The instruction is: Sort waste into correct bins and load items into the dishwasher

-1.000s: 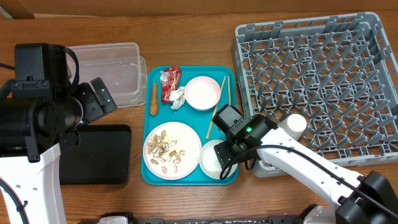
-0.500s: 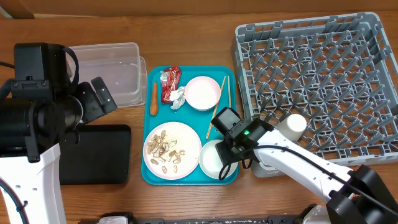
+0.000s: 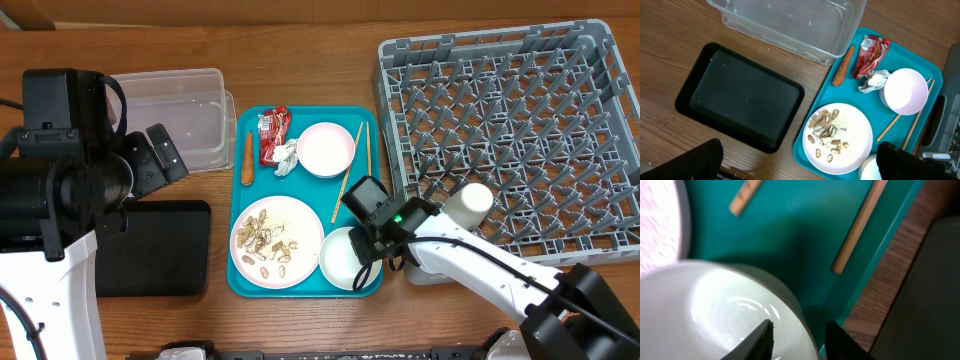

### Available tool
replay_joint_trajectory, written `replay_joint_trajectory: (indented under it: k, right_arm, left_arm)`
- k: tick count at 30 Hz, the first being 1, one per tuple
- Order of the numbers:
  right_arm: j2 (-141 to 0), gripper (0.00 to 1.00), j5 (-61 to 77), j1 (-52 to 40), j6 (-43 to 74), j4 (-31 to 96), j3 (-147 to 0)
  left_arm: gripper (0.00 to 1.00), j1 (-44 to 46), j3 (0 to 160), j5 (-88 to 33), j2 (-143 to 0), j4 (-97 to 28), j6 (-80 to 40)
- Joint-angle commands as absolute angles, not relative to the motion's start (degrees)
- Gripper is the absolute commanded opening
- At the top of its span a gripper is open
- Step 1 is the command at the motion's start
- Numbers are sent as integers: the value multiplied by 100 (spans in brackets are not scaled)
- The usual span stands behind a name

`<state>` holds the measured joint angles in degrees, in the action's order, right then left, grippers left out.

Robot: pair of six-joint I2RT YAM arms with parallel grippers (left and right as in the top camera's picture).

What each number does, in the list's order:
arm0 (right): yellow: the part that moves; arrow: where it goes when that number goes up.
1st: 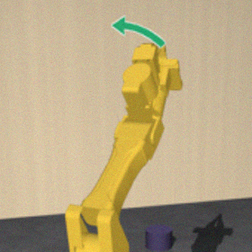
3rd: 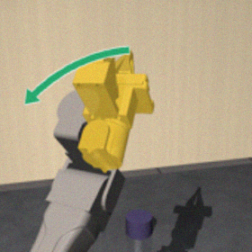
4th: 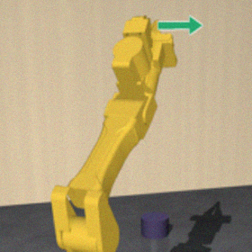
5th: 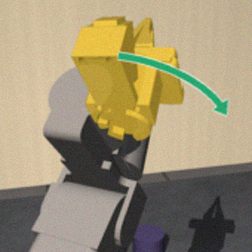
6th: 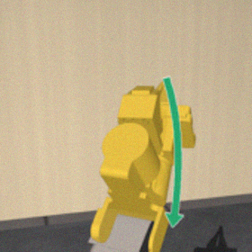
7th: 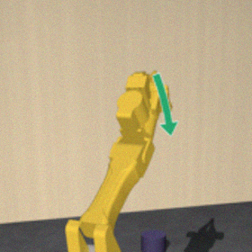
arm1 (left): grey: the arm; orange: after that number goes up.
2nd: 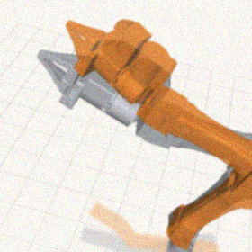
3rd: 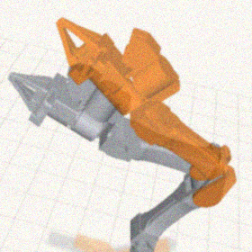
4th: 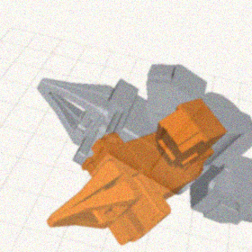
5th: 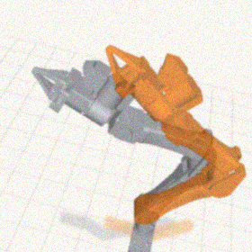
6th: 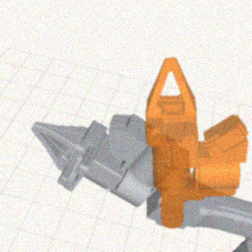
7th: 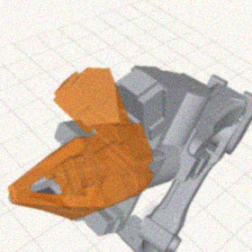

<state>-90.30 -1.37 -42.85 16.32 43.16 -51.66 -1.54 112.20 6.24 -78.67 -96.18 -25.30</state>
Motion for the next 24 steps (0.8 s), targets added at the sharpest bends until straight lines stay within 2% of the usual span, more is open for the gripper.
replay_joint_trajectory:
  k: [1, 8, 17, 20, 24]
  right_arm:
    - [-9045, 26, 8, -4307, 1671, 4335, -5030]
    - [-9024, 4, 1, -4300, 1627, 4838, -5520]
    - [-8967, 4, -1092, -4300, 1658, 5988, -6971]
    - [-8954, 4, -2150, -4278, 2099, 6359, -7544]
    - [-8949, 4, -4589, -4101, 3216, 6840, -8018]
  left_arm:
    - [100, -187, 11233, 617, -7870, -9598, -2443]
    - [100, -187, 11233, 617, -7870, -9598, -2443]
    - [100, -185, 11233, 617, -7872, -9598, -2443]
    - [100, -187, 11233, 617, -7872, -9598, -2443]
    - [100, -187, 11233, 617, -7872, -9598, -2443]
